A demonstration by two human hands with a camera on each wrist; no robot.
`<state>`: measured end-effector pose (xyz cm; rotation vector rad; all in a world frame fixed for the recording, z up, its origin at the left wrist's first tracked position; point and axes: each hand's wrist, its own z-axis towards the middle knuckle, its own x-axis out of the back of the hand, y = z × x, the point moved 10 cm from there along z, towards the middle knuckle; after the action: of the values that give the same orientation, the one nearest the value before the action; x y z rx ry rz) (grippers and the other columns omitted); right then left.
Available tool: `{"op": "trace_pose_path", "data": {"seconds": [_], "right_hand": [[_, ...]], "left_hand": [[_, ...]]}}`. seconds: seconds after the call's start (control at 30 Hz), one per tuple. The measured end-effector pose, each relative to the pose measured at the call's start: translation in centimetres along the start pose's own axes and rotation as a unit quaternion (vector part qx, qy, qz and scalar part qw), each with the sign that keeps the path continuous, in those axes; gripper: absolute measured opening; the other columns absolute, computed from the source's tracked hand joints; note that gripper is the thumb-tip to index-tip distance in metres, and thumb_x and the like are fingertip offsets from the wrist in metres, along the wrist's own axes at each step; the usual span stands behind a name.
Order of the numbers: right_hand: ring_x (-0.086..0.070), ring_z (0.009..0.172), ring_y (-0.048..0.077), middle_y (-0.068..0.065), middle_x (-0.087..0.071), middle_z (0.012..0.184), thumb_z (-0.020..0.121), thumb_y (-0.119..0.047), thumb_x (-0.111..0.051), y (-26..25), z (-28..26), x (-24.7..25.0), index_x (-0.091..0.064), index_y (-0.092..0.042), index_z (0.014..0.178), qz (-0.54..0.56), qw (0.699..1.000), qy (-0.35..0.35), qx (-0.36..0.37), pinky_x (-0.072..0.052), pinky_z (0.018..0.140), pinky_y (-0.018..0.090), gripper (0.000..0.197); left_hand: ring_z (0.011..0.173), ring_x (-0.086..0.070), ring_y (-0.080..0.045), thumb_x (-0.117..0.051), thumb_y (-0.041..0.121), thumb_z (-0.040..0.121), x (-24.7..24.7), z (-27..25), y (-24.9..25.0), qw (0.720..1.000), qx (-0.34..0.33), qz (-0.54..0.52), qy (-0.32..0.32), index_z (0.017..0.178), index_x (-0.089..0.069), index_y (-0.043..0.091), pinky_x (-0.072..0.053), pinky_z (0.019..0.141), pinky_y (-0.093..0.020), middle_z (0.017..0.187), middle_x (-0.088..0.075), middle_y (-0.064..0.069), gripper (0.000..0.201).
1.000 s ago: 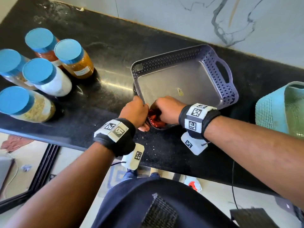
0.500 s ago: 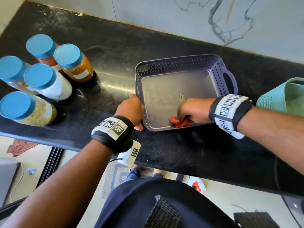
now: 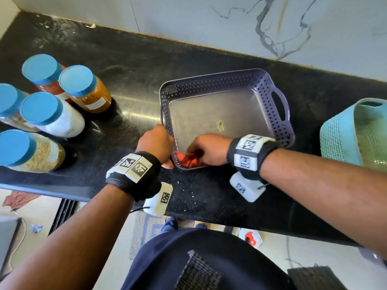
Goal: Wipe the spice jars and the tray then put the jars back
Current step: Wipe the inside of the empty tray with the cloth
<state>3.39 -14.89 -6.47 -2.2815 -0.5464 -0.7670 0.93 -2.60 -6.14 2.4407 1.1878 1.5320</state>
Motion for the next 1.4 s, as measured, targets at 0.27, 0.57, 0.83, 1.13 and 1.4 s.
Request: {"op": "trace_pose_path", "data": {"seconds": [0.27,0.57,0.83,1.13,1.4], "right_hand": [[-0.063,0.111,0.029,0.005,-0.072,0.117,0.080,0.002,-0.053,4.1,-1.7,0.9,-0.072,-0.020,0.120,-0.106,0.994,-0.026,-0.021,-0.052,0.096,0.036,0.050],[-0.064,0.095,0.030,0.005,-0.069,0.099,0.084,-0.004,-0.048,13.4,-8.2,3.6,-0.072,-0.021,0.102,-0.187,0.969,-0.058,-0.149,-0.053,0.081,0.035,0.034],[-0.059,0.100,0.022,0.005,-0.063,0.109,0.093,-0.052,-0.059,9.3,-7.2,0.9,-0.071,-0.013,0.113,-0.053,0.995,-0.012,-0.086,-0.048,0.092,0.034,0.045],[-0.050,0.130,0.026,0.006,-0.053,0.140,0.094,-0.015,-0.063,3.1,-3.2,-2.1,-0.055,-0.014,0.141,0.030,0.996,0.084,0.002,-0.036,0.113,0.036,0.047],[-0.054,0.119,0.027,0.007,-0.058,0.127,0.092,-0.008,-0.060,2.2,-3.3,-3.4,-0.065,-0.013,0.128,-0.070,0.997,0.004,0.026,-0.040,0.099,0.030,0.037]], "left_hand": [[0.101,-0.067,-0.043,-0.046,0.015,0.100,0.4,0.9,-1.0,1.000,0.006,-0.015,0.000,0.106,-0.054,0.000,-0.055,0.093,-0.051,0.110,-0.069,-0.025,0.019],[0.105,-0.065,-0.045,-0.046,0.013,0.101,1.8,2.4,-1.1,0.998,-0.016,0.054,0.012,0.101,-0.051,0.001,-0.050,0.087,-0.044,0.111,-0.067,-0.027,0.013],[0.103,-0.070,-0.037,-0.058,0.049,0.098,7.2,2.3,-2.7,0.988,-0.034,-0.068,0.137,0.131,-0.063,0.005,-0.055,0.093,-0.045,0.102,-0.077,-0.015,0.055],[0.060,-0.074,-0.040,-0.059,0.030,0.102,-3.9,0.0,0.0,0.941,0.054,-0.312,-0.118,0.113,-0.046,0.002,-0.063,0.058,-0.050,0.073,-0.073,-0.027,0.033],[0.081,-0.076,-0.041,-0.053,0.026,0.076,-4.0,2.1,1.0,0.975,0.016,-0.204,-0.086,0.104,-0.057,-0.003,-0.063,0.078,-0.053,0.085,-0.074,-0.026,0.040]]}}
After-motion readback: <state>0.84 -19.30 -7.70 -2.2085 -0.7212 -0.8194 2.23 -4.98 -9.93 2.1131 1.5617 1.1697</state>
